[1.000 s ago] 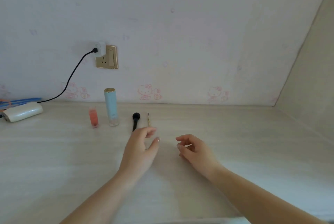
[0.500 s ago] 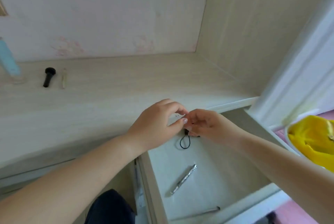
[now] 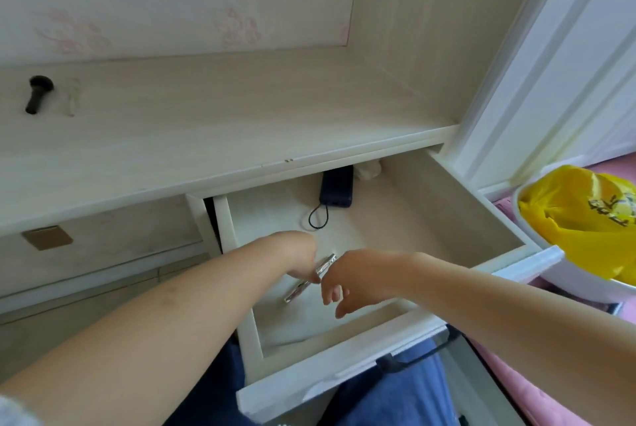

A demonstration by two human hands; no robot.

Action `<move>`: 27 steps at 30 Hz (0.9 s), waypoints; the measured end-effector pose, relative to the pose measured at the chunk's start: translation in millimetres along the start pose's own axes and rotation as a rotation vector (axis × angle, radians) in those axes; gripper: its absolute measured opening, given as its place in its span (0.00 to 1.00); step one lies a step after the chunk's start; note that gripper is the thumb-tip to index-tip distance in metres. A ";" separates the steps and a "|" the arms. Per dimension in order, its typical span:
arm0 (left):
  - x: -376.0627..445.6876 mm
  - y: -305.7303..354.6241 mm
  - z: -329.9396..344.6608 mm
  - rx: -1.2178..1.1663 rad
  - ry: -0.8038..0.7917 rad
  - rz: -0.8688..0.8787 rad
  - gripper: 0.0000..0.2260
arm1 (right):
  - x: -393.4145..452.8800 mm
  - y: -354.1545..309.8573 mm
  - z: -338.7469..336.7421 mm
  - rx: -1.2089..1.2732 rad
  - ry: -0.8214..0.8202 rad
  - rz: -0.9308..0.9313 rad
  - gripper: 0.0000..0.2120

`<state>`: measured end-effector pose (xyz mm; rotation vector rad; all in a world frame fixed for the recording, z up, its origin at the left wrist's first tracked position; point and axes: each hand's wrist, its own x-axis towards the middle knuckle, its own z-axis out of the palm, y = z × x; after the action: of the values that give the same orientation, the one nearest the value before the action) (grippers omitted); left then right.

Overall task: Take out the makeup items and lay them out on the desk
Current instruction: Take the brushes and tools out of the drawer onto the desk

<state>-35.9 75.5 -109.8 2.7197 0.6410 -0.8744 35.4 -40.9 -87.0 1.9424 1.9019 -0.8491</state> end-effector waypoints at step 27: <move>30.7 -9.6 27.2 -0.037 0.023 -0.104 0.10 | 46.9 -5.6 8.5 -0.754 -0.077 -0.140 0.13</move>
<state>-31.6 85.6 -150.5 2.6880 0.8023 -0.8461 26.0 -7.7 -120.3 1.3110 1.9363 -0.1672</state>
